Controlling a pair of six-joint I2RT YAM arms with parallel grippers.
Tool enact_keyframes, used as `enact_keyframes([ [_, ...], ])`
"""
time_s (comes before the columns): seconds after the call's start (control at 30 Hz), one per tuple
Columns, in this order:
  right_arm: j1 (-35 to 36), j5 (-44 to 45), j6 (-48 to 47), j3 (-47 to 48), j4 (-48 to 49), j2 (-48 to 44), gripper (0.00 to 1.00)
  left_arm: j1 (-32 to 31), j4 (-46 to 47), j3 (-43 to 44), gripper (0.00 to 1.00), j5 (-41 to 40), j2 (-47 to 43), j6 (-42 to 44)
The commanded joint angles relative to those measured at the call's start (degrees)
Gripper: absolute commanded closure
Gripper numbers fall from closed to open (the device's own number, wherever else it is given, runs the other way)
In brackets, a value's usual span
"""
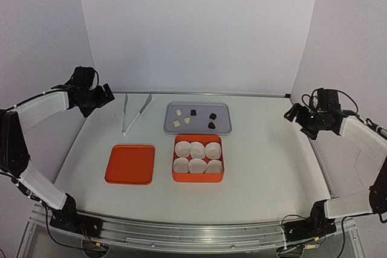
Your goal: Pack the chocolate
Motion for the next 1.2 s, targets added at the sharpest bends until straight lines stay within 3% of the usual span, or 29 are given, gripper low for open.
enact_keyframes([
  [0.0,-0.1,-4.8,0.2,1.1,4.0,0.0,0.02,0.1,1.0,0.9,0.0,-0.4,0.2,-0.1],
  [0.27,-0.1,-6.8,0.4,2.0,4.8,3.2,0.02,0.1,1.5,10.3,0.0,2.6,12.6,2.4],
  [0.47,-0.1,-9.6,0.8,3.5,4.7,6.7,0.02,0.1,-0.6,23.6,0.03,2.0,27.5,7.9],
  [0.8,-0.1,-14.0,-0.1,5.9,4.5,11.7,0.02,0.1,-9.7,45.0,0.24,-2.7,48.2,12.9],
  [0.97,-0.1,-13.5,-0.4,5.4,4.5,11.8,0.02,0.0,-10.6,48.0,0.32,-2.9,52.5,14.3],
  [1.17,-0.1,-14.4,-0.5,4.9,4.5,12.1,0.04,-0.1,-10.7,49.9,0.5,-3.2,55.9,14.4],
])
